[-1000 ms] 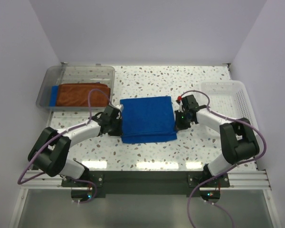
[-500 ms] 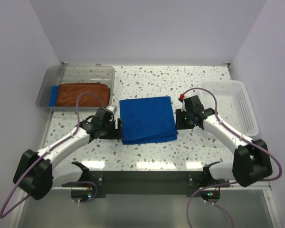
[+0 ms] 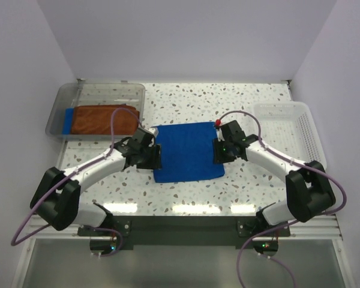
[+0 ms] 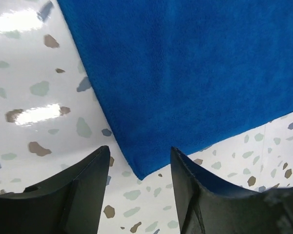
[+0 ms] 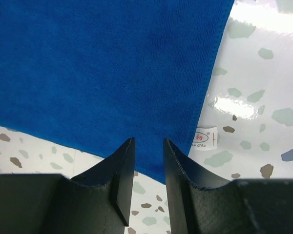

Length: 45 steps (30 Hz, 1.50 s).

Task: Fold and stack the towels
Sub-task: Fold the towel

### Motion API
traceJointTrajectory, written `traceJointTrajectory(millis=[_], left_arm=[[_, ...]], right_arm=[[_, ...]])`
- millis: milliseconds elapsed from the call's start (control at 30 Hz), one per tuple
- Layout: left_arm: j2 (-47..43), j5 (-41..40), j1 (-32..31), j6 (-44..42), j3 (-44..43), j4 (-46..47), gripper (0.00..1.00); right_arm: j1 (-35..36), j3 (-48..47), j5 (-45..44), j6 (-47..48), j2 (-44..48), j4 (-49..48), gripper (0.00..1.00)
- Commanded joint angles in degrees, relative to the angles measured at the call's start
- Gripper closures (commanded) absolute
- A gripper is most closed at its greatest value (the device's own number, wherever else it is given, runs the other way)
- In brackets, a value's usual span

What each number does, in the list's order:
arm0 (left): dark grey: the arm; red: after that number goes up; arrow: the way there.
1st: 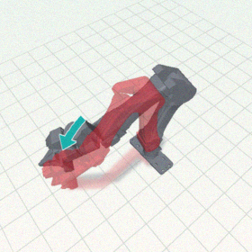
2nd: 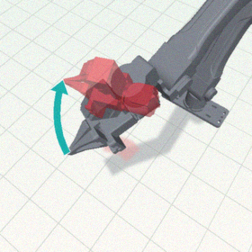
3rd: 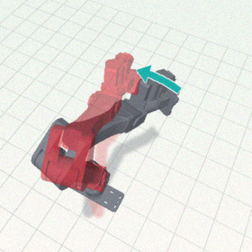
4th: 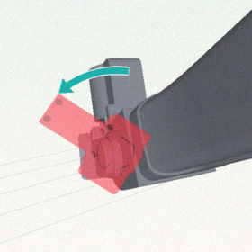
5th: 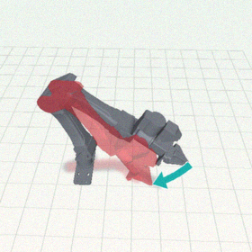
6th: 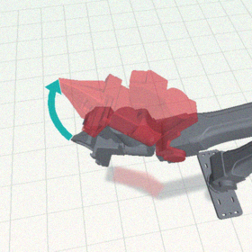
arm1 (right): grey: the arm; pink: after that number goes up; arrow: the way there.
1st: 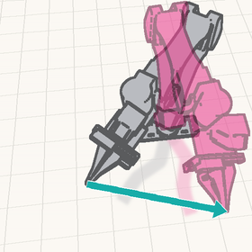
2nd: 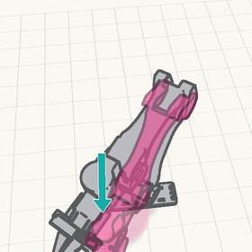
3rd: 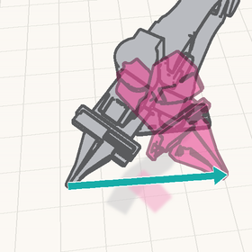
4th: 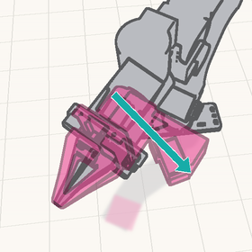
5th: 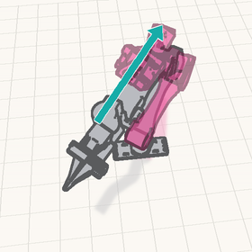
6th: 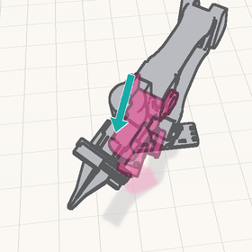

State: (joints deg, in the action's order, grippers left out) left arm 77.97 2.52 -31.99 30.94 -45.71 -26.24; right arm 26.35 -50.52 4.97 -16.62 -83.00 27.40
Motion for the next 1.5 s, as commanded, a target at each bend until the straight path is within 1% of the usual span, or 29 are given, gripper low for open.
traceJointTrajectory(millis=[0, 133, 167, 200, 267, 400, 433, 500, 533, 600, 633, 667, 700, 767, 833, 867, 900, 933, 967, 1000, 1033, 1067, 1100, 1167, 1200, 1267, 1300, 1400, 1467], left_arm=[[2.0, -1.1, -2.2, 0.6, 2.4, 4.5, 0.45], [4.2, -1.3, -2.6, 1.5, 7.9, 7.1, 0.59], [4.6, -1.2, -2.8, 1.7, 8.5, 7.3, 0.64], [4.9, -1.1, -3.0, 2.1, 9.1, 7.2, 0.67], [5.4, -1.0, -3.5, 3.1, 10.5, 5.6, 0.75], [2.9, -0.6, -5.5, 7.2, 12.8, 2.3, 0.85], [2.0, -0.4, -6.1, 7.9, 13.2, 1.6, 0.84], [-0.4, 0.9, -7.5, 9.6, 12.8, 0.3, 0.78], [-1.4, 1.3, -7.7, 9.9, 12.2, -0.6, 0.67], [-3.9, 0.6, -7.9, 10.2, 10.2, -2.0, 0.59], [-4.1, -0.1, -7.8, 9.8, 7.1, -2.8, 0.52], [-4.2, -1.5, -7.7, 9.3, 5.1, -4.8, 0.48], [-3.9, -2.3, -7.7, 7.5, 0.8, -5.6, 0.45], [-3.0, -5.8, -7.3, 2.9, -3.5, -7.0, 0.33], [-0.5, -7.7, -6.2, -1.6, -8.9, -6.5, 0.25], [0.7, -7.5, -4.1, -7.2, -10.4, -5.8, 0.24], [3.3, -7.4, -2.6, -9.8, -13.1, -5.1, 0.24], [4.9, -5.8, 0.8, -12.6, -14.5, -3.0, 0.24], [6.6, -4.8, 2.2, -17.8, -16.0, -2.0, 0.24], [10.4, -4.5, 3.4, -20.2, -19.3, -1.2, 0.24], [12.7, -4.5, 4.3, -22.7, -21.4, -0.9, 0.24], [15.1, -4.7, 5.1, -27.8, -23.7, -0.9, 0.25], [19.5, -5.1, 5.4, -30.0, -27.4, -0.9, 0.25], [23.6, -3.3, 5.8, -35.3, -31.0, -1.3, 0.26], [27.4, -2.8, 6.1, -36.3, -34.4, -1.4, 0.27], [30.9, 0.9, 7.0, -38.5, -38.1, -2.3, 0.30], [34.2, 1.9, 7.2, -39.3, -41.3, -2.8, 0.31], [39.6, 1.8, 7.8, -42.6, -46.8, -5.1, 0.34], [41.5, 1.5, 8.8, -43.7, -48.8, -6.1, 0.38]], right_arm=[[0.2, 4.4, -2.2, -2.4, -0.5, -4.7, 0.67], [0.2, 8.1, -3.3, -3.9, -1.1, -5.4, 0.68], [0.1, 8.7, -3.4, -4.4, -0.8, -5.1, 0.68], [0.2, 9.7, -3.6, -4.6, -0.6, -4.6, 0.68], [0.2, 10.7, -3.4, -5.3, 0.6, -2.4, 0.68], [0.2, 13.2, -3.4, -7.5, 3.7, 3.7, 0.68], [0.1, 13.8, -3.2, -7.9, 4.7, 5.7, 0.69], [0.2, 14.7, -2.8, -8.6, 8.1, 7.0, 0.68], [0.2, 14.7, -2.8, -8.6, 9.6, 7.9, 0.68], [0.2, 12.2, -3.4, -8.3, 12.2, 9.0, 0.68], [0.2, 10.7, -3.4, -7.6, 12.5, 10.0, 0.67], [0.2, 9.0, -3.3, -6.2, 12.6, 10.6, 0.66], [0.2, 4.9, -3.5, -5.2, 11.9, 10.9, 0.64], [0.0, 1.0, -4.9, -1.9, 10.4, 10.8, 0.62], [-0.9, -4.9, -6.7, 2.3, 6.9, 10.0, 0.61], [-1.6, -6.9, -6.6, 3.9, 5.4, 9.6, 0.60], [-2.3, -10.6, -5.7, 5.6, 3.9, 9.0, 0.60], [-4.1, -12.1, -5.5, 8.3, 0.7, 7.1, 0.60], [-5.0, -13.6, -5.2, 9.7, -0.9, 6.3, 0.60], [-6.4, -16.9, -3.0, 11.5, -2.8, 5.1, 0.59], [-7.1, -18.4, -2.7, 14.6, -4.7, 4.7, 0.57], [-7.8, -21.1, -2.0, 16.1, -8.4, 4.4, 0.54], [-8.4, -22.2, 1.2, 18.6, -10.0, 4.0, 0.54], [-10.6, -24.4, 3.3, 22.8, -14.7, 3.4, 0.53], [-11.1, -26.4, 3.7, 24.2, -16.0, 3.3, 0.53], [-12.5, -28.0, 5.0, 27.3, -19.0, 2.9, 0.53], [-12.8, -30.9, 5.9, 28.7, -22.3, 3.9, 0.53], [-14.0, -35.1, 6.3, 32.5, -26.8, 6.5, 0.53], [-14.7, -35.8, 7.5, 33.5, -27.6, 5.7, 0.53]])
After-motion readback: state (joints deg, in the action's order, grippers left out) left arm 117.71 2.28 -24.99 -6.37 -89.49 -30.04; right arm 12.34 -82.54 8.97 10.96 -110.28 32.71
